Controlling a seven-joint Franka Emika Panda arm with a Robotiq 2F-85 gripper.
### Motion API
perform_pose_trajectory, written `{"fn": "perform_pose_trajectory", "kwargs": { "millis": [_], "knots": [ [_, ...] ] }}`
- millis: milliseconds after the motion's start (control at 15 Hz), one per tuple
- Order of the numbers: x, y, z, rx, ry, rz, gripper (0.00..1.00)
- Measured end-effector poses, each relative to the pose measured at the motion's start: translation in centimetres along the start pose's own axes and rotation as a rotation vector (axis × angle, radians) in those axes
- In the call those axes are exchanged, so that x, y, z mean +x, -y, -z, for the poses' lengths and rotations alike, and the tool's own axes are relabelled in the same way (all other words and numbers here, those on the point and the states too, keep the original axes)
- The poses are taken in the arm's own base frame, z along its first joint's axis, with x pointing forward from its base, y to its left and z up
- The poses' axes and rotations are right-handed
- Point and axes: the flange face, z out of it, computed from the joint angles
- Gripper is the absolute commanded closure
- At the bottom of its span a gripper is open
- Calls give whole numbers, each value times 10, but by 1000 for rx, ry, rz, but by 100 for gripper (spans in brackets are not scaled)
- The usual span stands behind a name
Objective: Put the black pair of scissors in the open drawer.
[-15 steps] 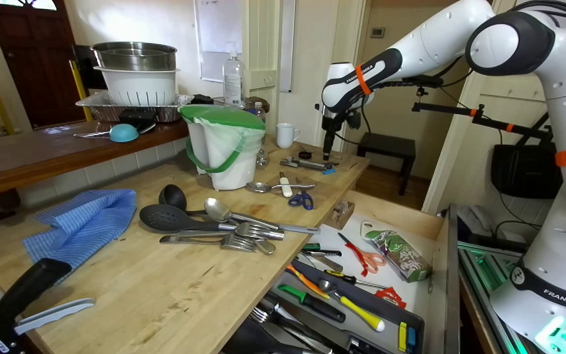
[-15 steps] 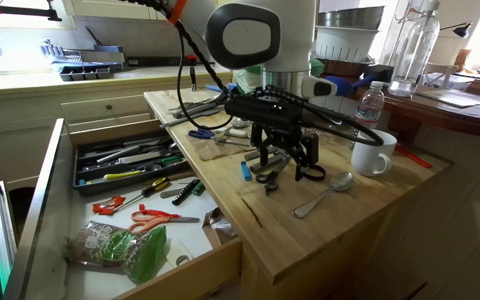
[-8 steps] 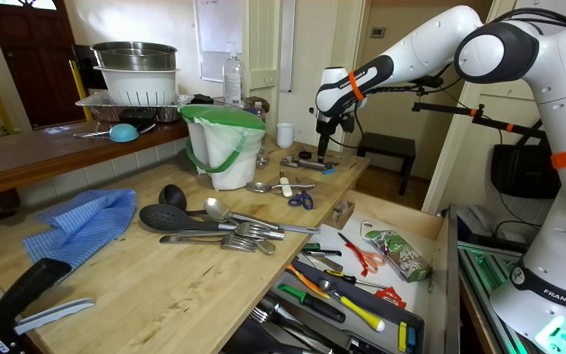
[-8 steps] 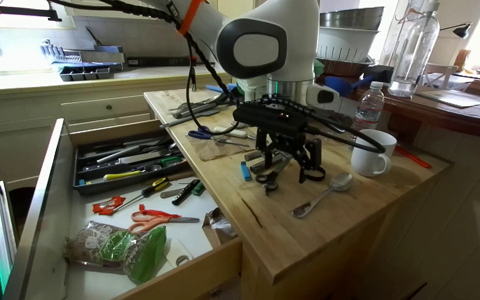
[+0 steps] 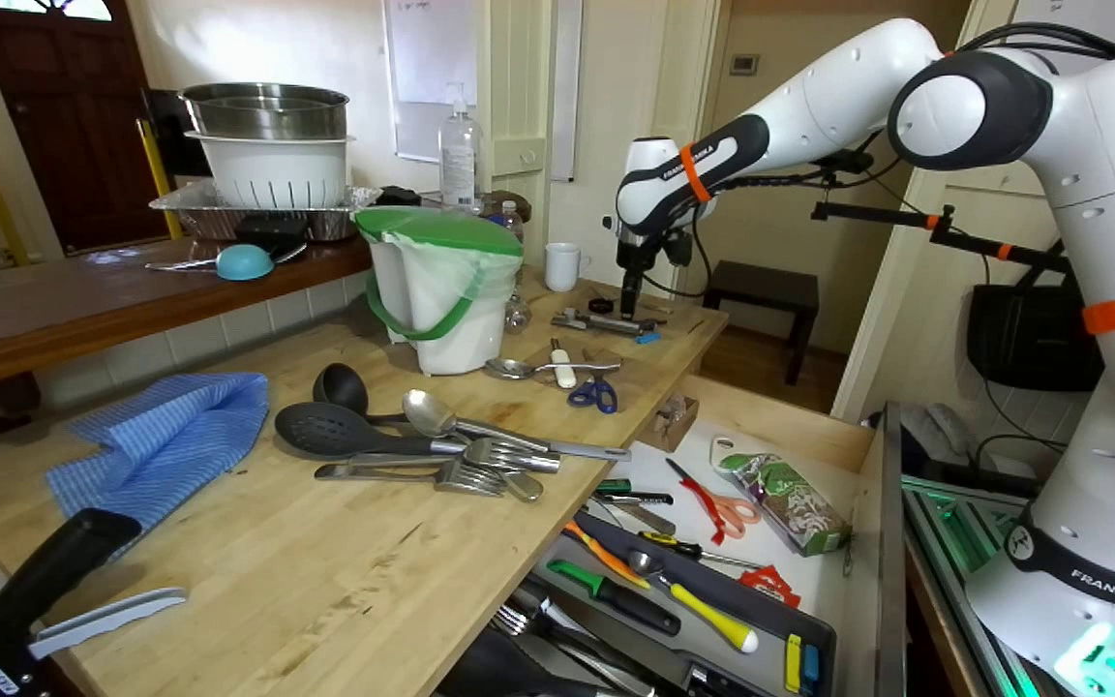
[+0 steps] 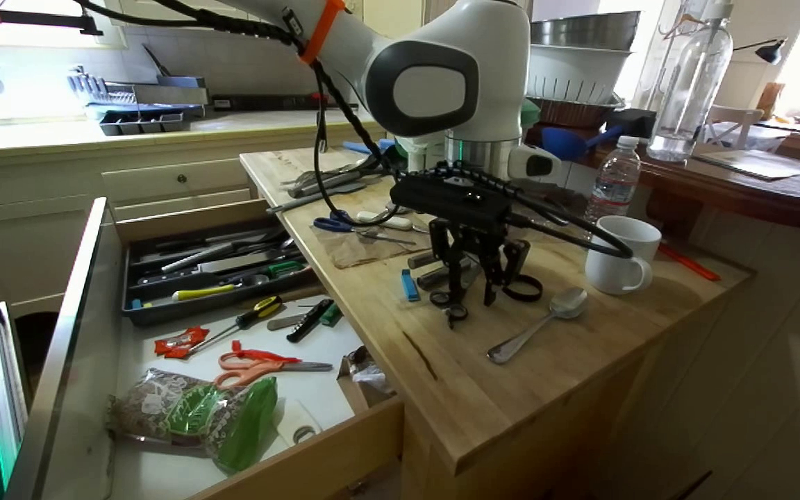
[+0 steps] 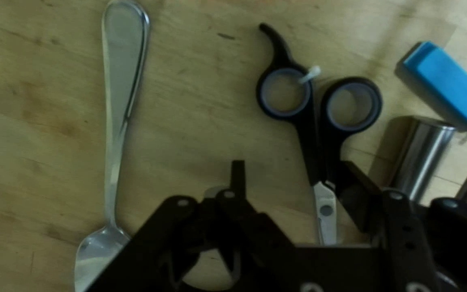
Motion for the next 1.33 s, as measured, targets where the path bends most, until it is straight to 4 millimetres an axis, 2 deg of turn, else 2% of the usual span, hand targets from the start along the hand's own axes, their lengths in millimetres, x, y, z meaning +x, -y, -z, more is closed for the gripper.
{"fn": "perform_pose_trajectory", "kwargs": {
  "millis": [267,400,733,867,1333],
  "knots": [
    [0,4,3,3,-1,-3,100],
    [-2,5,3,5,2,-6,95],
    [-9,5,4,1,17,-25,95],
    [-18,4,9,1,17,-33,95],
    [-80,3,65,-12,-9,-8,95]
  ]
}}
